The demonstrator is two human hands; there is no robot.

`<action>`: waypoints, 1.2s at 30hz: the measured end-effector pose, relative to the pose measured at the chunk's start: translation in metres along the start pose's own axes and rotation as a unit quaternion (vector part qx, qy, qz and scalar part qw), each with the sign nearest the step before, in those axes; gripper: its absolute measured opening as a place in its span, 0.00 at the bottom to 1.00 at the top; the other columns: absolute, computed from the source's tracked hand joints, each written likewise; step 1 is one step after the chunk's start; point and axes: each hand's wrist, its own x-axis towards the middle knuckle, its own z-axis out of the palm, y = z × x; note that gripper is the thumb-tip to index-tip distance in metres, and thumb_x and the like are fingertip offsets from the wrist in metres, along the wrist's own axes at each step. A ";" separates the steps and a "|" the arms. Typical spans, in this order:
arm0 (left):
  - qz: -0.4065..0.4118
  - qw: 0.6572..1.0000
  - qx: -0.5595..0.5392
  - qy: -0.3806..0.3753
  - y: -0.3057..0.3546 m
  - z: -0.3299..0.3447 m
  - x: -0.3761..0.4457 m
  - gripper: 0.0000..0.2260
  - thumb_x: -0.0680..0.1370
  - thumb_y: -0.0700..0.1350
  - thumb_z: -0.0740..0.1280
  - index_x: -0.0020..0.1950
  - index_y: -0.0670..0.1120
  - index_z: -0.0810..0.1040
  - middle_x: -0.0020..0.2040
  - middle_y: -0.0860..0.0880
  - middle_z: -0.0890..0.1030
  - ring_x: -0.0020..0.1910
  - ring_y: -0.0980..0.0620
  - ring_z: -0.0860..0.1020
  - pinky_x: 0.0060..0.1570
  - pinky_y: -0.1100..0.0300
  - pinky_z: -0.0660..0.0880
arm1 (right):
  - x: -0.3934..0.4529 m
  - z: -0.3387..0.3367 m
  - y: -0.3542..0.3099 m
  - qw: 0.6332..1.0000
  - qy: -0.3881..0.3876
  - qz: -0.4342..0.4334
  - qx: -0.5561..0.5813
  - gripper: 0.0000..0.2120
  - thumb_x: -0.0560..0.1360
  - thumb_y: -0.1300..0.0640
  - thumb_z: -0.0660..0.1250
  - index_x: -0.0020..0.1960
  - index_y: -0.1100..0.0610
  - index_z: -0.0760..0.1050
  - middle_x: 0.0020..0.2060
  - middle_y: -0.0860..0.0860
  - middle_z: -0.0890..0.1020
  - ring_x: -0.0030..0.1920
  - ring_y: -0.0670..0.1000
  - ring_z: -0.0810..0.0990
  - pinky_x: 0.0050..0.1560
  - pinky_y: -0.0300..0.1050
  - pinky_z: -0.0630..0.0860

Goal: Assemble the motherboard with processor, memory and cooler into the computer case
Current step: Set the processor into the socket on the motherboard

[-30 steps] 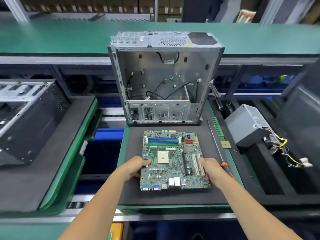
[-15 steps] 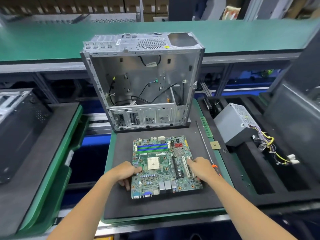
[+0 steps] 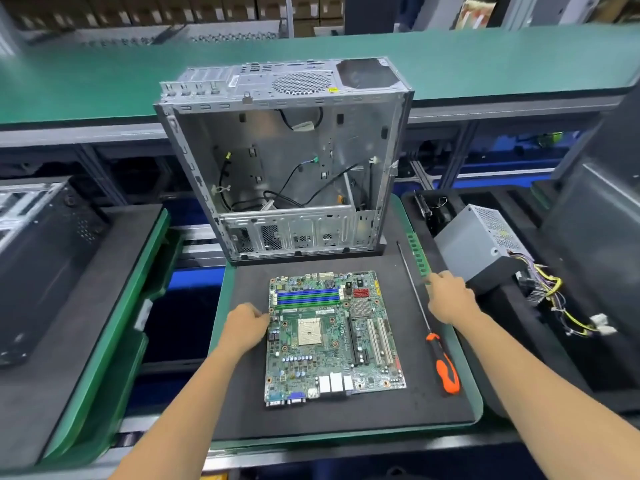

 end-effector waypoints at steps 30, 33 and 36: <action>-0.042 0.995 -0.091 -0.028 0.005 0.003 0.017 0.10 0.79 0.45 0.63 0.43 0.40 0.76 0.33 0.43 0.80 0.28 0.49 0.78 0.31 0.60 0.75 | 0.007 -0.028 -0.036 0.973 0.092 0.008 0.210 0.03 0.76 0.60 0.64 0.46 0.60 0.72 0.46 0.59 0.78 0.47 0.60 0.75 0.43 0.45 0.69; 0.005 0.998 -0.010 0.055 0.013 -0.003 0.011 0.06 0.76 0.41 0.62 0.40 0.43 0.75 0.36 0.47 0.78 0.37 0.47 0.75 0.38 0.58 0.71 | -0.011 -0.031 -0.087 0.960 0.023 -0.106 0.257 0.09 0.73 0.63 0.65 0.38 0.55 0.67 0.37 0.51 0.75 0.38 0.53 0.73 0.34 0.42 0.66; 0.099 0.992 0.005 0.078 0.023 -0.008 -0.001 0.06 0.76 0.41 0.63 0.40 0.47 0.75 0.34 0.53 0.77 0.36 0.52 0.75 0.36 0.59 0.70 | -0.029 -0.017 -0.125 0.946 -0.058 -0.188 0.259 0.13 0.72 0.65 0.66 0.36 0.54 0.64 0.33 0.49 0.71 0.33 0.50 0.69 0.32 0.43 0.66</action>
